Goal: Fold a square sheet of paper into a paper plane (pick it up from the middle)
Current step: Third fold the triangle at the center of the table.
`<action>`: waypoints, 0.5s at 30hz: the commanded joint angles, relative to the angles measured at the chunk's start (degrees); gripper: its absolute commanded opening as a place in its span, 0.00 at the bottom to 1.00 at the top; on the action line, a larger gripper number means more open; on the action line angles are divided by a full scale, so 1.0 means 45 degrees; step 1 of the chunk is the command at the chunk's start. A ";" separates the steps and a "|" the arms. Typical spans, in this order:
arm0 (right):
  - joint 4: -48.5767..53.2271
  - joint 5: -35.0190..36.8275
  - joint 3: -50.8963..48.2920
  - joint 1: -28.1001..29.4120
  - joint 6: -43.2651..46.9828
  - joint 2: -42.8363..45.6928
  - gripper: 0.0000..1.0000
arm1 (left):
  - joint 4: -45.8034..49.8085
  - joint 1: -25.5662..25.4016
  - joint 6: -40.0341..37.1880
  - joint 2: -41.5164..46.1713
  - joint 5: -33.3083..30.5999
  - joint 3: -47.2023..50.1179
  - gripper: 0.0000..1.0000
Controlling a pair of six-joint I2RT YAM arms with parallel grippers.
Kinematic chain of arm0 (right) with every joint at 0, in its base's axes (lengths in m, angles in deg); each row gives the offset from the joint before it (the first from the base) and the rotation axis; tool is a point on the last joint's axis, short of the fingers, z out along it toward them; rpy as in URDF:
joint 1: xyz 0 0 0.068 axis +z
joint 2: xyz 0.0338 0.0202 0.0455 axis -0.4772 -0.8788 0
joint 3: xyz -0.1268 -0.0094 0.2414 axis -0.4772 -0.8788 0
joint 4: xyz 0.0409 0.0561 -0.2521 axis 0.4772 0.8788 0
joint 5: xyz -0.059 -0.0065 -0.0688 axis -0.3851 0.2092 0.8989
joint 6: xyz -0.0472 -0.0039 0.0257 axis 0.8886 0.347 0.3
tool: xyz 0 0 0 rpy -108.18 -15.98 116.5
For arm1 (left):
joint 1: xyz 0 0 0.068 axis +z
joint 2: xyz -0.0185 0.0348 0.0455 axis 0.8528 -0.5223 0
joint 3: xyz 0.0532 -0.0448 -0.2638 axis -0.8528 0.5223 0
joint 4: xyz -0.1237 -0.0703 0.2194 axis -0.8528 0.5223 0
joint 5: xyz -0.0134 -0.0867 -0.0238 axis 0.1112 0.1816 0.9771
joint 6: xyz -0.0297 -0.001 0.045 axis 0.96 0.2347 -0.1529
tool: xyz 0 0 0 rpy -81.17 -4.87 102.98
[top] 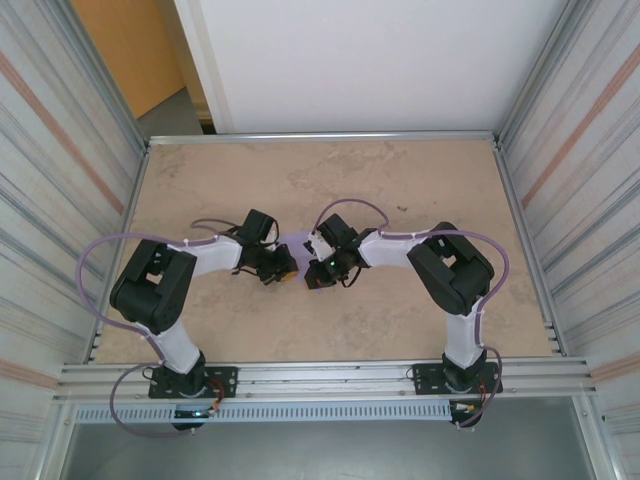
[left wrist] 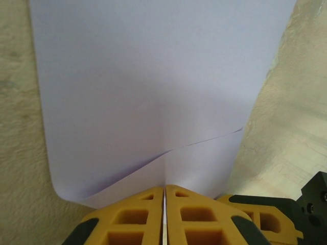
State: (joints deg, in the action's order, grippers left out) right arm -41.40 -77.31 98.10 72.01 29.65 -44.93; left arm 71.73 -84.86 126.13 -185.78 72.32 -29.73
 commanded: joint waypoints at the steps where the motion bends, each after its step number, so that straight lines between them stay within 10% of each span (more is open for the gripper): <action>1: 0.0147 0.0127 -0.0266 -0.0086 -0.0341 -0.0418 0.06 | 0.0536 0.0075 -0.0428 -0.0141 -0.0245 -0.0104 0.10; 15: -0.0438 -0.0777 -0.1688 -0.0663 -0.0421 0.0675 0.10 | 0.1745 0.0337 -0.0466 -0.0888 -0.0822 -0.0291 0.08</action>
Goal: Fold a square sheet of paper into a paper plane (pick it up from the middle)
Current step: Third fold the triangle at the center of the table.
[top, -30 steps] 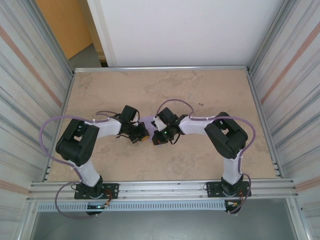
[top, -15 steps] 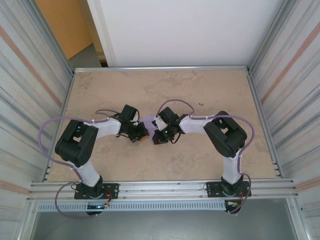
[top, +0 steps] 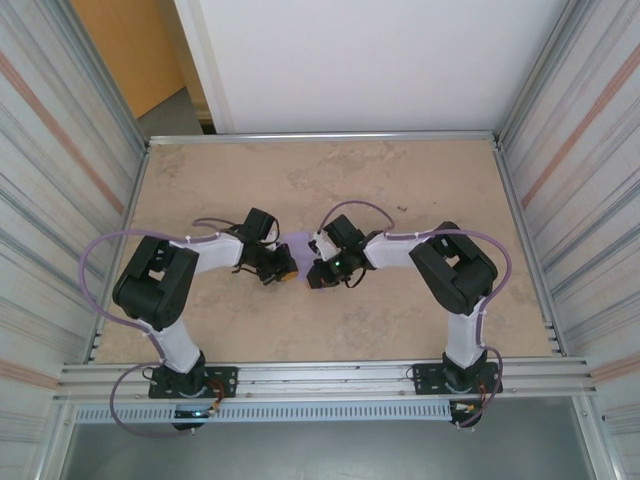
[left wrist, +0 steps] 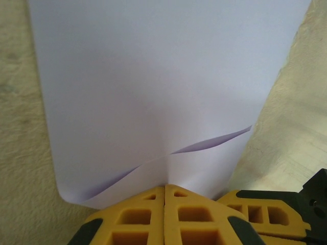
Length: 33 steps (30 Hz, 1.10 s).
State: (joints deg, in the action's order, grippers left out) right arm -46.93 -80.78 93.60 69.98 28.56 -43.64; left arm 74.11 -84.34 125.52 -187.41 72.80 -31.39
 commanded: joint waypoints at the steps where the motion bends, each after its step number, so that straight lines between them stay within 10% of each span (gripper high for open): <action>1: 0.0790 -0.0070 -0.0875 -0.0269 -0.0161 0.0542 0.10 | 0.1265 0.0247 -0.0366 -0.0552 -0.0936 0.0056 0.08; 14: 0.0932 0.0302 -0.1186 -0.0623 -0.0065 0.2290 0.12 | 0.0975 0.0250 -0.0527 -0.0569 -0.0343 -0.0271 0.08; 33: 0.1470 0.1045 0.0669 0.0024 -0.0265 -0.0290 0.04 | 0.0510 0.0158 -0.0803 0.0019 0.0202 -0.0510 0.09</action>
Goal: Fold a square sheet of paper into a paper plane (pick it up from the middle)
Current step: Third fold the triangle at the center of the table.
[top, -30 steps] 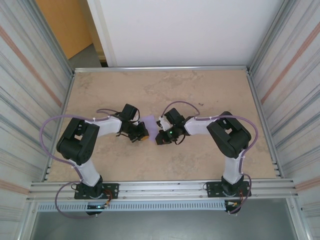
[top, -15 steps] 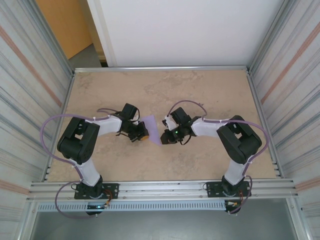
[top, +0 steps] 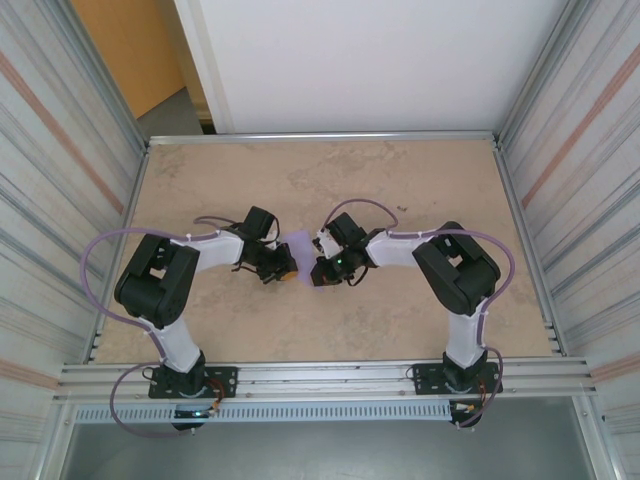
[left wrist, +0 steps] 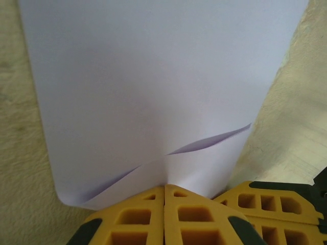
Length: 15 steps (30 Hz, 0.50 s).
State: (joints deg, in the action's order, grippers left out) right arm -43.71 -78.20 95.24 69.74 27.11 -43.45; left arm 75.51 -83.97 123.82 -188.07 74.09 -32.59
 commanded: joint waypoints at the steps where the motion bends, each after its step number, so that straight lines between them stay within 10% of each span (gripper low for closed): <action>1: 0.0940 0.0642 0.0312 0.0095 0.0087 -0.0408 0.04 | 0.0048 0.0024 -0.0506 0.0278 -0.0014 -0.0224 0.09; 15: 0.1585 0.1017 0.0317 0.0091 -0.0095 -0.0713 0.01 | -0.2410 -0.1061 -0.1590 0.1208 -0.0194 0.1143 0.09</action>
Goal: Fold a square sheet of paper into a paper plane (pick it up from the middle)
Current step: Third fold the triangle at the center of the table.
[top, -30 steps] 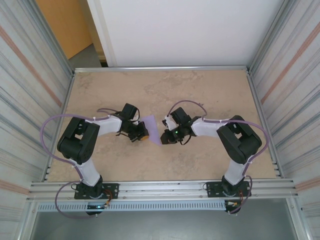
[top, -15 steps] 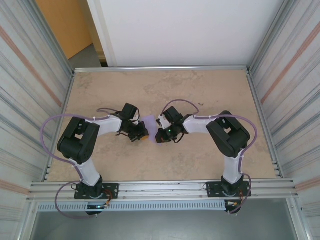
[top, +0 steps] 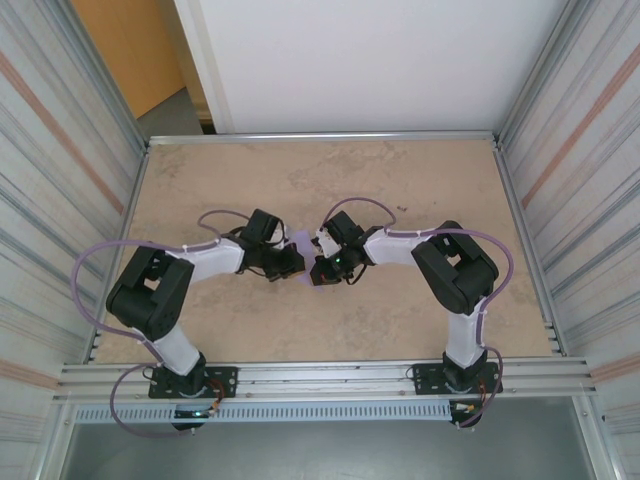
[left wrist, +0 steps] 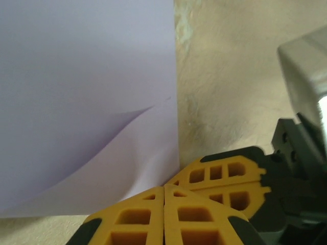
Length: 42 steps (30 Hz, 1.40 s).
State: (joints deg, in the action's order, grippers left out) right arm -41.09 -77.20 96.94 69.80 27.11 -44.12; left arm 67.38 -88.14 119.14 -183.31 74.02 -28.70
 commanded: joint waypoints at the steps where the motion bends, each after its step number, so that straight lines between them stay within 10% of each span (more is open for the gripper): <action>1: 0.1013 0.0799 -0.0056 0.0078 -0.0108 -0.0564 0.01 | -0.0683 -0.0168 -0.0599 0.0100 -0.0200 0.0312 0.09; 16: 0.1628 0.1995 -0.0377 0.0125 0.0040 -0.0703 0.01 | 0.0462 0.0266 -0.1527 -0.0966 -0.1533 0.0141 0.08; 31: 0.1635 0.1826 -0.0719 -0.0291 0.0168 -0.0304 0.02 | 0.0590 0.2991 -0.2523 -0.0710 -0.1591 0.0457 0.09; 42: -0.0365 0.0138 0.0337 -0.0306 -0.1325 0.1261 0.18 | 0.0445 0.3153 -0.1120 0.1931 -0.0844 0.0807 0.15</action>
State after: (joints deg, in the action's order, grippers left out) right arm -41.53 -75.75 96.64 68.69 24.58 -42.02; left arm 69.48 -73.63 111.05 -179.07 69.98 -26.93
